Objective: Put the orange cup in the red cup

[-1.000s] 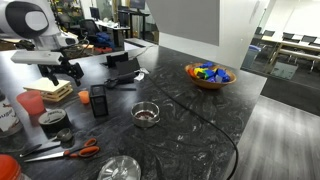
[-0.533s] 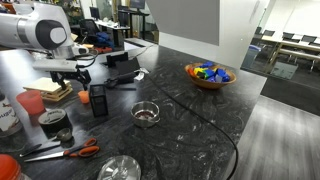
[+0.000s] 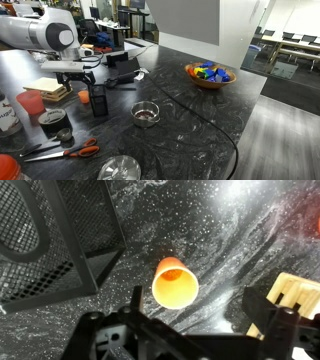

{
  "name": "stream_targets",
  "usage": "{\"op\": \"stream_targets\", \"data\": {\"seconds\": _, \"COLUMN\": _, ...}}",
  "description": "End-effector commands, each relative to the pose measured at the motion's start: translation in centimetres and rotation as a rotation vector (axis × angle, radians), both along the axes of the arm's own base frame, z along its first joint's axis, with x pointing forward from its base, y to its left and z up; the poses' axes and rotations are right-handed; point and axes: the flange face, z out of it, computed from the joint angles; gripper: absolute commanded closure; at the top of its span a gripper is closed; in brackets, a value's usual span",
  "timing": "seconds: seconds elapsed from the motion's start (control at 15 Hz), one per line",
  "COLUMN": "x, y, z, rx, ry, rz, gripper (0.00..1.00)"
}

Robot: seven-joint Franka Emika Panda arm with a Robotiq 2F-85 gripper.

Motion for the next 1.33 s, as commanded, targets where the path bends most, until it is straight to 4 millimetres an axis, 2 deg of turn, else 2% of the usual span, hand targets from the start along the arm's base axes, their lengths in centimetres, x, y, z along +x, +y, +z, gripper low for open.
{"op": "stream_targets", "data": {"seconds": 0.0, "x": 0.5, "y": -0.2, "z": -0.4, "rx": -0.040, "ry": 0.019, "rz": 0.028, "gripper": 0.00}}
{"op": "stream_targets", "data": {"seconds": 0.47, "x": 0.6, "y": -0.3, "z": -2.7, "rx": -0.046, "ry": 0.060, "rz": 0.029, "gripper": 0.00}}
{"op": "stream_targets", "data": {"seconds": 0.6, "x": 0.8, "y": -0.5, "z": -2.6, "rx": -0.046, "ry": 0.047, "rz": 0.012, "gripper": 0.28}}
{"op": "stream_targets", "data": {"seconds": 0.93, "x": 1.2, "y": -0.9, "z": -0.3, "rx": -0.039, "ry": 0.004, "rz": -0.021, "gripper": 0.64}}
{"op": "stream_targets", "data": {"seconds": 1.13, "x": 0.8, "y": -0.6, "z": 1.5, "rx": -0.028, "ry": -0.013, "rz": -0.020, "gripper": 0.83}}
{"op": "stream_targets", "data": {"seconds": 1.27, "x": 0.3, "y": -0.4, "z": 2.6, "rx": -0.032, "ry": -0.019, "rz": -0.020, "gripper": 0.85}}
